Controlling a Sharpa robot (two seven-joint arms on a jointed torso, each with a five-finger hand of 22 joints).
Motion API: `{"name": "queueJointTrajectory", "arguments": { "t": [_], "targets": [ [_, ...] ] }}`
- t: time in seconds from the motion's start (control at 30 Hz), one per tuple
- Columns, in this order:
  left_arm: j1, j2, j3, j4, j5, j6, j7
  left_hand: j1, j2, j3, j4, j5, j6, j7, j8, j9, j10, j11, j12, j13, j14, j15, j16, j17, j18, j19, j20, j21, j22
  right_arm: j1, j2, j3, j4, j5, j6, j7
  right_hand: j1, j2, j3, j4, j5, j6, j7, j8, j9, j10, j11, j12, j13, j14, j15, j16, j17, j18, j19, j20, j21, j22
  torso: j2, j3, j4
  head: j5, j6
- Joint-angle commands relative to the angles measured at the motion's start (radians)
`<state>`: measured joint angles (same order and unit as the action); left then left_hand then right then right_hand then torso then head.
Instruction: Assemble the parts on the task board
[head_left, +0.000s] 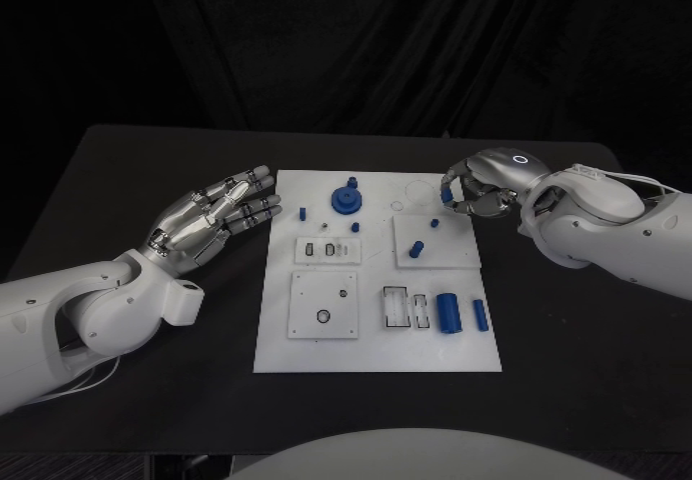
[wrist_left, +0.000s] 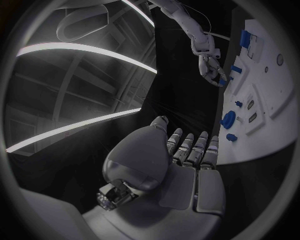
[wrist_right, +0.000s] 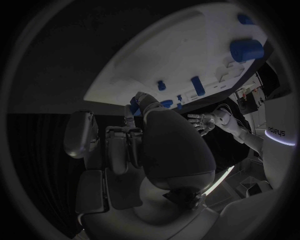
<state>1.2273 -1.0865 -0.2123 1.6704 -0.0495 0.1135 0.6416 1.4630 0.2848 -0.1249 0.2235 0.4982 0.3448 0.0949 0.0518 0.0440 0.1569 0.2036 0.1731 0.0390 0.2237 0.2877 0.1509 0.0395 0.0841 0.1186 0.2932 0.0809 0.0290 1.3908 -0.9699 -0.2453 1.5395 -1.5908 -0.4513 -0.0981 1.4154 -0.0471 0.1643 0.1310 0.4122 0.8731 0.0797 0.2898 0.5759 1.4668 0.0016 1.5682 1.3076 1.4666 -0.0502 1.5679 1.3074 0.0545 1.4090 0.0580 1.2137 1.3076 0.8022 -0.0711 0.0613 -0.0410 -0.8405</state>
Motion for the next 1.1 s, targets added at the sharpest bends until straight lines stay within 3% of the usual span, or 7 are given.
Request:
{"name": "queueJointTrajectory", "arguments": {
  "t": [0.03,0.2,0.33,0.7,1.0,1.1],
  "targets": [
    [-0.001,0.002,0.001,0.003,0.004,0.008,0.006,0.011,0.0,0.007,-0.001,0.005,-0.007,-0.002,-0.001,-0.001,-0.002,0.007,-0.004,-0.001,-0.002,0.002,0.002,0.001,-0.012,0.003,0.001,0.0,0.0,0.01,-0.005,0.001,0.062,-0.006,-0.09,-0.029,-0.016,0.001,-0.003,0.007,-0.022,0.009,-0.003,0.011,0.01,0.104,-0.007,0.003,0.263,0.104,-0.009,0.003,0.263,0.016,0.009,-0.003,0.011,0.17,0.0,0.0001,-0.0009,0.001,-0.001],
    [-0.001,0.006,0.001,0.003,0.004,0.007,0.005,0.01,-0.001,0.011,-0.004,0.006,-0.005,-0.002,-0.001,0.0,-0.002,0.007,-0.003,0.0,-0.002,0.003,0.003,0.001,-0.012,0.003,0.001,0.0,0.0,0.013,0.008,0.001,0.143,-0.006,-0.102,-0.047,-0.019,0.001,-0.003,0.009,-0.042,0.025,-0.009,0.025,0.02,0.104,-0.012,0.003,0.263,0.104,-0.012,0.003,0.263,0.016,0.012,-0.006,0.014,0.171,-0.001,-0.001,-0.0017,0.001,-0.004],
    [-0.001,0.008,0.001,0.003,0.004,0.007,0.004,0.01,-0.001,0.011,-0.004,0.006,-0.005,-0.002,-0.001,0.0,-0.002,0.007,-0.003,0.0,-0.002,0.003,0.003,0.001,-0.012,0.003,0.001,0.0,0.0,-0.003,0.041,0.001,0.175,-0.031,-0.105,-0.07,-0.022,-0.003,-0.005,0.009,-0.044,0.026,-0.005,0.027,0.021,0.104,-0.01,0.003,0.263,0.104,-0.013,0.003,0.263,0.016,0.013,-0.007,0.014,0.171,-0.001,-0.0012,0.0,0.001,-0.004],
    [-0.001,0.015,0.001,0.003,0.004,0.008,0.002,0.01,-0.001,0.011,-0.004,0.006,-0.005,-0.002,-0.001,0.0,-0.002,0.007,-0.003,0.0,-0.002,0.003,0.003,0.001,-0.012,0.003,0.001,0.0,0.0,-0.059,0.147,0.001,0.182,-0.123,-0.115,-0.153,-0.029,-0.011,-0.009,0.01,-0.056,0.03,-0.003,0.031,0.025,0.104,-0.008,0.003,0.263,0.104,-0.012,0.003,0.263,0.011,0.027,-0.008,0.036,0.177,-0.001,-0.0013,-0.0008,0.016,-0.004],
    [-0.001,0.019,0.001,0.001,0.004,0.009,0.003,0.009,-0.001,0.013,-0.004,0.006,-0.003,-0.002,0.0,0.0,-0.001,0.007,-0.002,0.0,-0.002,0.002,0.004,0.001,-0.012,0.003,0.001,0.0,0.0,-0.088,0.202,0.001,0.162,-0.14,-0.029,-0.226,-0.03,-0.015,-0.008,0.008,-0.051,0.028,-0.001,0.029,0.025,0.104,-0.003,0.003,0.263,0.104,-0.011,0.003,0.263,0.012,0.028,-0.008,0.033,0.176,-0.001,-0.0004,-0.0044,0.025,-0.008],
    [-0.001,0.019,0.001,-0.001,0.004,0.009,0.003,0.009,-0.001,0.013,-0.004,0.006,-0.003,-0.002,0.0,0.0,-0.001,0.007,-0.002,0.0,-0.002,0.002,0.004,0.001,-0.012,0.003,0.001,0.0,0.0,-0.091,0.212,0.001,0.155,-0.141,-0.014,-0.244,-0.029,-0.015,-0.008,0.007,-0.049,0.028,-0.001,0.028,0.024,0.104,-0.001,0.003,0.263,0.104,-0.01,0.003,0.263,0.012,0.027,-0.008,0.03,0.175,-0.001,-0.0013,-0.0016,0.027,-0.01]
  ]
}}
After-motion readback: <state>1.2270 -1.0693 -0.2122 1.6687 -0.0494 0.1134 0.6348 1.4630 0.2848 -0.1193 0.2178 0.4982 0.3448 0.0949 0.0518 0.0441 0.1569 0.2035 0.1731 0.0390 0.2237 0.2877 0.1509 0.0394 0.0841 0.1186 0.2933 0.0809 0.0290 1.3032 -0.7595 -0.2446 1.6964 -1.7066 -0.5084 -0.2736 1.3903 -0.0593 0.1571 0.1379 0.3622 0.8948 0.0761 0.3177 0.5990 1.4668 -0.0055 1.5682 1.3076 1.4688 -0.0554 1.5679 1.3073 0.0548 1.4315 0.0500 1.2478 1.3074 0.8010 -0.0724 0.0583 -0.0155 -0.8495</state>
